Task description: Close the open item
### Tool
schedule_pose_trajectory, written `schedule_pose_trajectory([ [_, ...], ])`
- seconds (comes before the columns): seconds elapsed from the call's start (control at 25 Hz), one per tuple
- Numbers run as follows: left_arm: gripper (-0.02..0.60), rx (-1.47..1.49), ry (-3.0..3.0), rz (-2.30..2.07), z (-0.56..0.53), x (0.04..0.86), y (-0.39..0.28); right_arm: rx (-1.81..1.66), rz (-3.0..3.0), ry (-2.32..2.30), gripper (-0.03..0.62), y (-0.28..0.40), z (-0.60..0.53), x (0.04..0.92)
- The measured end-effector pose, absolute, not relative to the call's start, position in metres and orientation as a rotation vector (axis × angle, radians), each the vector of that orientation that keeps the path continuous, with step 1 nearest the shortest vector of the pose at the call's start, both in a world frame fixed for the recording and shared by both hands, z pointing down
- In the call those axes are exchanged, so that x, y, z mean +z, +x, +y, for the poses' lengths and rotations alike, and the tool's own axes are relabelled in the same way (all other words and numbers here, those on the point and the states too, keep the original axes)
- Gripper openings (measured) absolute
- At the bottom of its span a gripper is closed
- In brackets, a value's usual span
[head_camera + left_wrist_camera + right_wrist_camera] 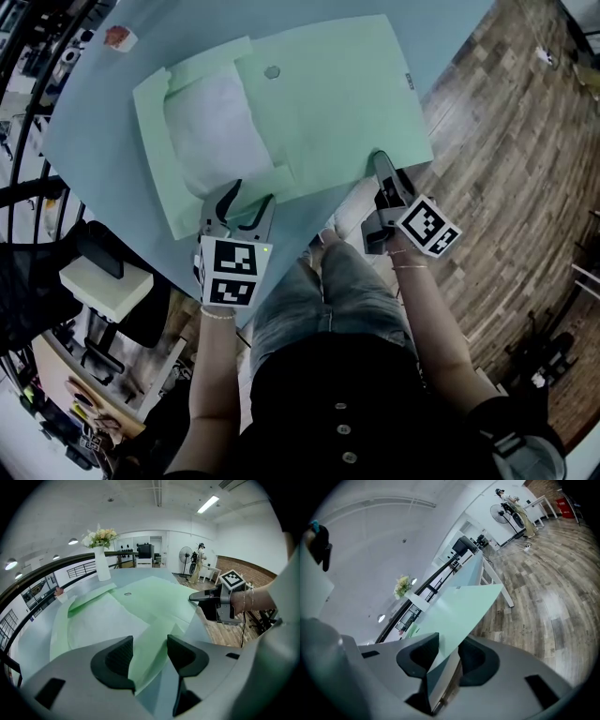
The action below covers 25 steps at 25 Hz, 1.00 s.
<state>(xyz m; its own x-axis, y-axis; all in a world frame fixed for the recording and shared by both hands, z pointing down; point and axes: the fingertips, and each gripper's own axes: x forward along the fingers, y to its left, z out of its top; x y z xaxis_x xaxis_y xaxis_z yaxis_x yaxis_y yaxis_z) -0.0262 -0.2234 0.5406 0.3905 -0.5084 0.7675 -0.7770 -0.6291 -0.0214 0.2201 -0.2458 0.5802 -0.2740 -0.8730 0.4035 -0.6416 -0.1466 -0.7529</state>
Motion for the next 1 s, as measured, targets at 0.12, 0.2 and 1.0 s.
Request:
schedule_pose_trajectory([
  [0.12,0.238,1.109,2.32,-1.127,-0.222,0.539,-0.025,-1.388,1.887,-1.733,0.123,0.22,-0.245,0.579],
  [0.2,0.235,1.109,2.328,-1.137,-0.222,0.538,-0.025,-1.379,1.899,-1.749,0.114,0.221,-0.246,0.577],
  [1.0,0.173,0.746,2.284,-1.117,-0.215,0.514,-0.007,-1.152,2.115,-1.809,0.056,0.23,-0.245,0.517],
])
